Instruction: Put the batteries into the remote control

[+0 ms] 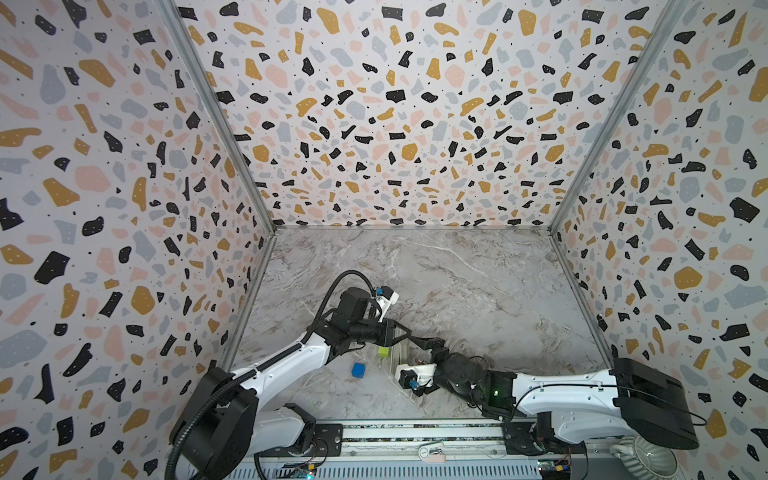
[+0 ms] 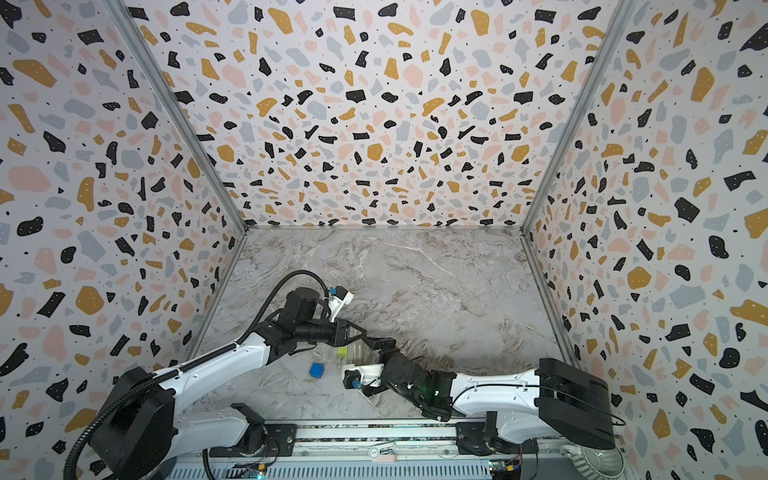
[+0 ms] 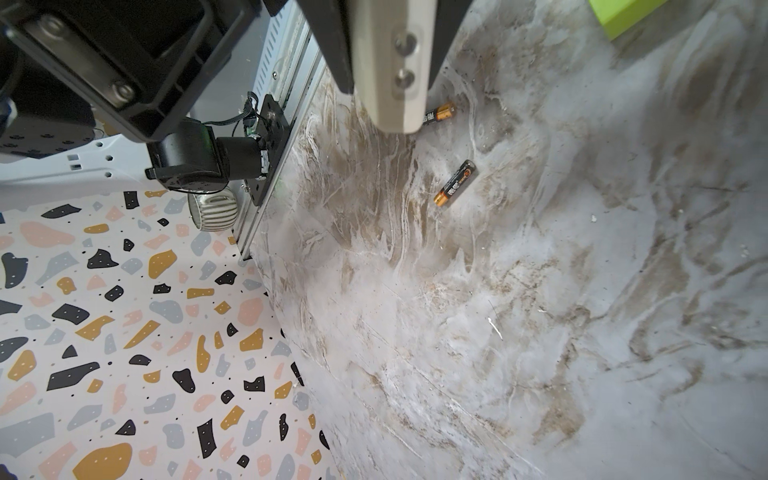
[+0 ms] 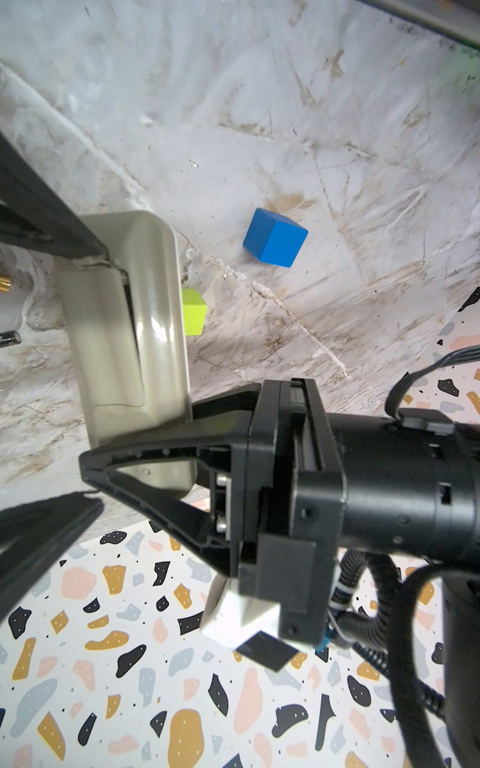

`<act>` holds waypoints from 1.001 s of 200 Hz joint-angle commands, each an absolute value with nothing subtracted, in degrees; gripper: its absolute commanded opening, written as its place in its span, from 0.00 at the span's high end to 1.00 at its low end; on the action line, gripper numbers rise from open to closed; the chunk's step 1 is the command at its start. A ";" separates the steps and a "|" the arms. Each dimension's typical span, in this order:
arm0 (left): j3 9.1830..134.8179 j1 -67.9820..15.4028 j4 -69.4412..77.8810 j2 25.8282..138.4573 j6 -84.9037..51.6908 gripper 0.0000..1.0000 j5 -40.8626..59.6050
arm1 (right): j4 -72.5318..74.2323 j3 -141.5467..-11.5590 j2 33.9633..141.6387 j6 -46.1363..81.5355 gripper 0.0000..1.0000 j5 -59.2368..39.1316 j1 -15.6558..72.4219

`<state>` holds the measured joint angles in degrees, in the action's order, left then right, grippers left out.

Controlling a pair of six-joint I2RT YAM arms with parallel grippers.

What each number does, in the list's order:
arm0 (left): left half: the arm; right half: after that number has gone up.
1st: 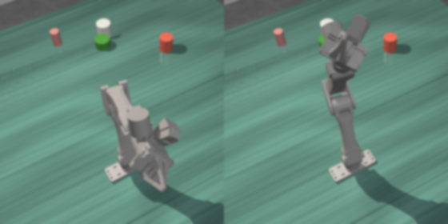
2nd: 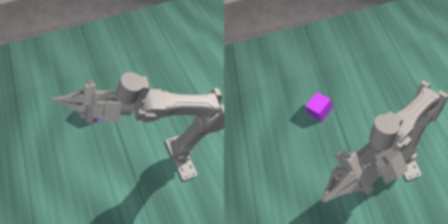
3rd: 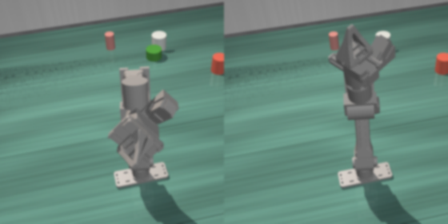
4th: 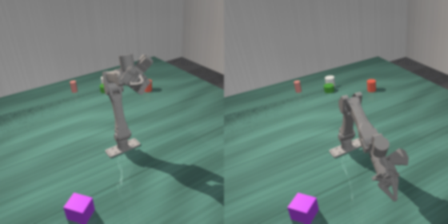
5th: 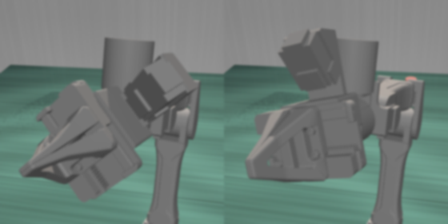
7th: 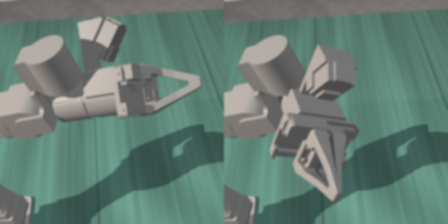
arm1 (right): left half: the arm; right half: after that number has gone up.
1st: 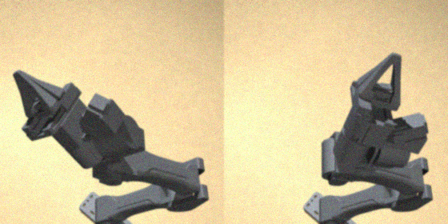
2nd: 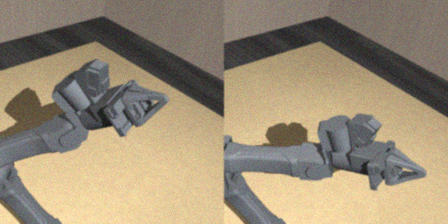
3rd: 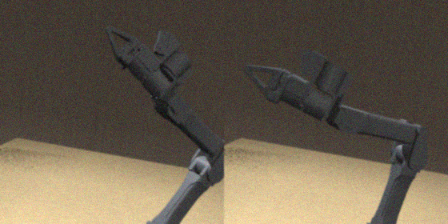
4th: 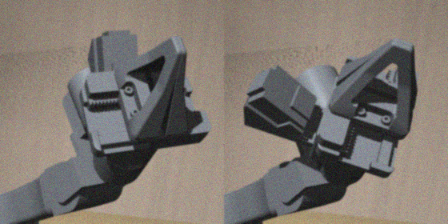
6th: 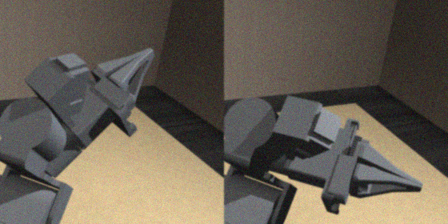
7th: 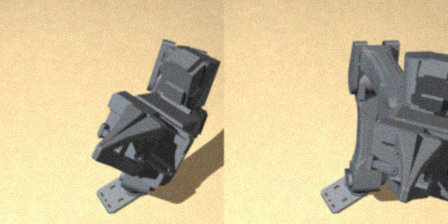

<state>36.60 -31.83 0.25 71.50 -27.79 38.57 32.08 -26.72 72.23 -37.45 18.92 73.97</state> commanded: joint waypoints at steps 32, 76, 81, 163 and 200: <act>36.72 -32.43 -3.52 71.89 -27.66 1.00 41.44 | 36.74 -27.51 69.74 -37.53 0.10 24.23 72.43; 36.40 -32.36 -3.01 71.81 -27.79 1.00 41.35 | 36.68 -27.34 69.60 -37.66 0.10 23.91 72.47; 36.47 -32.34 -2.94 71.80 -27.78 1.00 41.31 | 36.73 -27.33 69.53 -37.70 0.10 23.82 72.44; 36.28 -32.08 -2.11 72.42 -27.91 1.00 41.31 | 36.88 -26.81 69.08 -37.79 0.10 23.11 72.48; 36.34 -31.14 -2.29 72.94 -27.87 1.00 40.96 | 36.96 -26.82 69.01 -37.73 0.10 22.94 72.47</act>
<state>36.60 -31.24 0.34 72.12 -27.83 38.26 32.18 -26.20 71.16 -37.58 18.87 73.84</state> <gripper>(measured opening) 0.234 0.900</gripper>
